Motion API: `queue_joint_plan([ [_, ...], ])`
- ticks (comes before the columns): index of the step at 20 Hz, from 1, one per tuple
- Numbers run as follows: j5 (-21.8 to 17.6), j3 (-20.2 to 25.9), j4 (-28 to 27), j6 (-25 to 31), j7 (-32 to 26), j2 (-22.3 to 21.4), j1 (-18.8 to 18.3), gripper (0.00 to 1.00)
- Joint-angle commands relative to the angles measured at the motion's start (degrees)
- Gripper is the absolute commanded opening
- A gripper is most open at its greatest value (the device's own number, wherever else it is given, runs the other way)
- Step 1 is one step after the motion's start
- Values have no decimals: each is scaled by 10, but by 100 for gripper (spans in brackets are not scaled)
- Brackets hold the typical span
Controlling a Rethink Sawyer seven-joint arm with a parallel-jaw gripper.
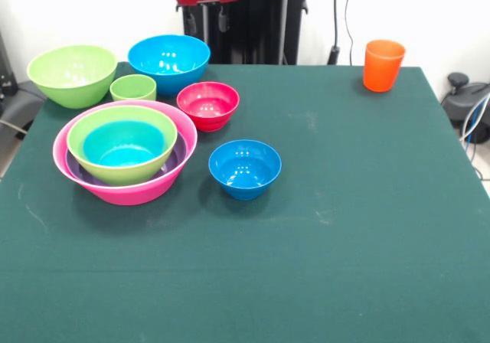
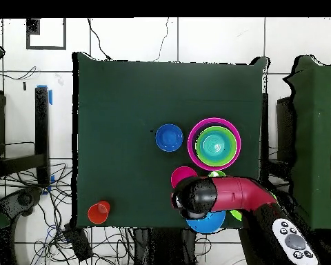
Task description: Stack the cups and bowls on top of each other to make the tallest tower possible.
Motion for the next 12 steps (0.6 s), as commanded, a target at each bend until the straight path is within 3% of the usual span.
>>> queue_joint_plan([
  [1, -29, -18, 23, -69, 62, 38, 32, 100],
  [4, -22, -23, 26, -72, 62, 36, 34, 100],
  [12, 8, -27, 51, -69, 75, -21, 53, 100],
])
